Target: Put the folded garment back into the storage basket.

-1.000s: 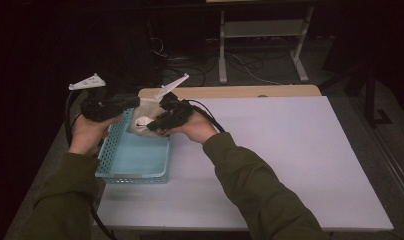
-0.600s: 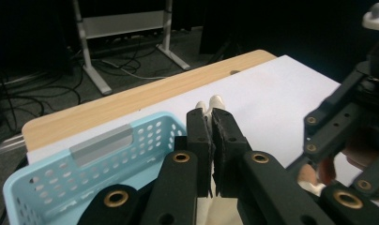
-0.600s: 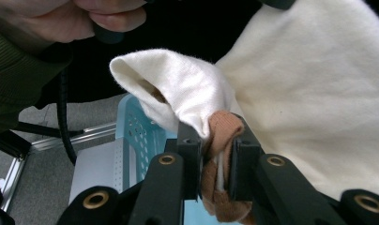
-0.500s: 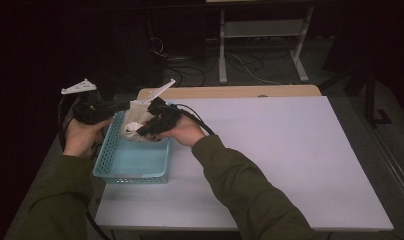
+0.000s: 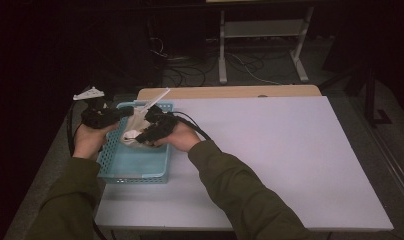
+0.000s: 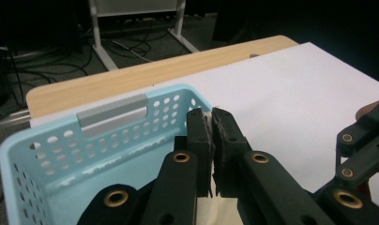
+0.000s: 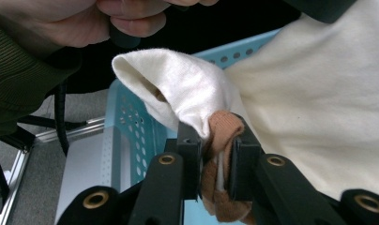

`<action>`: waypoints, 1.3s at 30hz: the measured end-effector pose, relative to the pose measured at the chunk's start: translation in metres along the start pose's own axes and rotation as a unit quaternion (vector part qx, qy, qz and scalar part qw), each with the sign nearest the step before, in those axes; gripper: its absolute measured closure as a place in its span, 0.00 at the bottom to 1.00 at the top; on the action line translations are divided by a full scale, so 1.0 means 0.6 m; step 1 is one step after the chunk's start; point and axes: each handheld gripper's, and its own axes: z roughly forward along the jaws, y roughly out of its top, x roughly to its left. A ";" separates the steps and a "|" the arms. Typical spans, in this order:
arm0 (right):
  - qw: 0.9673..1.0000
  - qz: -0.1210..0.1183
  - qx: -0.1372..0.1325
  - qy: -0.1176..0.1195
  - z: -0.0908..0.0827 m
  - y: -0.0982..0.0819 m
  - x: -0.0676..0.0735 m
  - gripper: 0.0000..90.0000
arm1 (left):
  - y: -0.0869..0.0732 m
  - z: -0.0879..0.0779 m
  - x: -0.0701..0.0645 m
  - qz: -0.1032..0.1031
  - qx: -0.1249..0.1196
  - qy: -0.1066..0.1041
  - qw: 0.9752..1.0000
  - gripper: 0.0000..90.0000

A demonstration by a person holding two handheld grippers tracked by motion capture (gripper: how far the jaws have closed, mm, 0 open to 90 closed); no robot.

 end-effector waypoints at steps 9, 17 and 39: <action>1.000 -0.003 0.022 -0.006 0.018 -0.017 -0.005 0.86 | -0.018 0.019 0.011 -0.013 0.008 0.010 1.000 0.96; 0.999 -0.010 0.040 -0.012 0.035 -0.033 -0.001 0.86 | -0.034 0.037 0.016 -0.019 0.023 0.017 0.999 0.96; 0.998 -0.029 0.057 -0.008 0.020 -0.068 0.019 0.49 | -0.041 0.064 0.012 -0.022 0.046 0.000 0.999 0.96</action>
